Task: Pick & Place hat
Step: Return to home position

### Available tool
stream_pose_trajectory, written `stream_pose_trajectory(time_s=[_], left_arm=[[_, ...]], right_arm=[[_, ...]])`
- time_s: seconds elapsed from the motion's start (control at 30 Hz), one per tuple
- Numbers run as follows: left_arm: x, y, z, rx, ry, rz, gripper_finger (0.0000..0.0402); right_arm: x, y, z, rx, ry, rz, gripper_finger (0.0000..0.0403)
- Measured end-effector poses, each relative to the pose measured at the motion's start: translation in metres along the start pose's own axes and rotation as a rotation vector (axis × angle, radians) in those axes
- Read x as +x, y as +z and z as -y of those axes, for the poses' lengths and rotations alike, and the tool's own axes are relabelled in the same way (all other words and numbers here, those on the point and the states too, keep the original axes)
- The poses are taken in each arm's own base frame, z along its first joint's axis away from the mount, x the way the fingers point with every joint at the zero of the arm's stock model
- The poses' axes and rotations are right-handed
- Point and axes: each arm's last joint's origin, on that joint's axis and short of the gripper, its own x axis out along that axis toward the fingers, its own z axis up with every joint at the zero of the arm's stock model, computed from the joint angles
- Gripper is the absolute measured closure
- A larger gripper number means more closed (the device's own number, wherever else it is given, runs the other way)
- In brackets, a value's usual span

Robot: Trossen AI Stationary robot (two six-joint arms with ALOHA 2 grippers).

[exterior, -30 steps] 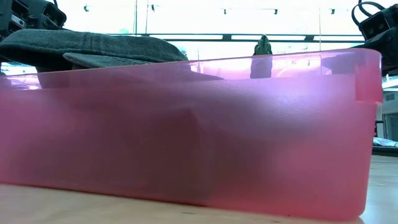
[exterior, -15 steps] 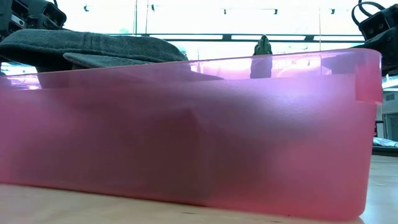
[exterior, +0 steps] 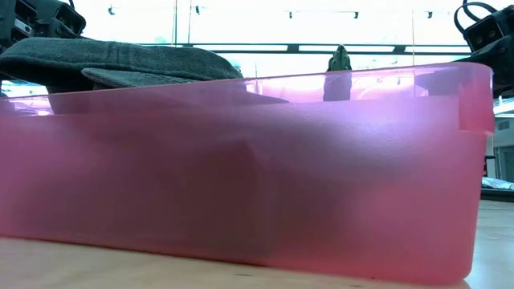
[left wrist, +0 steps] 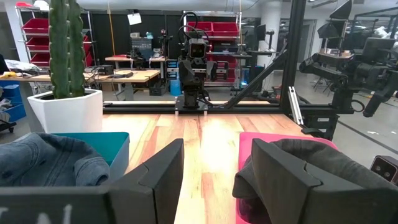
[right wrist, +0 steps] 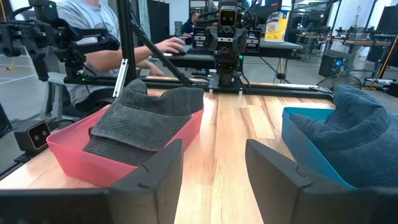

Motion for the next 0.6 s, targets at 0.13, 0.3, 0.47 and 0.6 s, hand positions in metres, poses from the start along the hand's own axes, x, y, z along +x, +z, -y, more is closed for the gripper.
stream_pose_trajectory(time_s=[0.13,0.3,0.47,0.6], left_arm=[[0.0000,0.0000,0.0000,0.000,0.000,0.000,0.0209],[0.0000,0.0000,0.0000,0.000,0.000,0.000,0.0209],[0.0000,0.0000,0.0000,0.000,0.000,0.000,0.0209],[0.0000,0.0000,0.0000,0.000,0.000,0.000,0.0209]], right_arm=[[0.0000,0.0000,0.0000,0.000,0.000,0.000,0.0224],[0.0000,0.0000,0.0000,0.000,0.000,0.000,0.0224],[0.0000,0.0000,0.0000,0.000,0.000,0.000,0.0224],[0.0000,0.0000,0.0000,0.000,0.000,0.000,0.0224]])
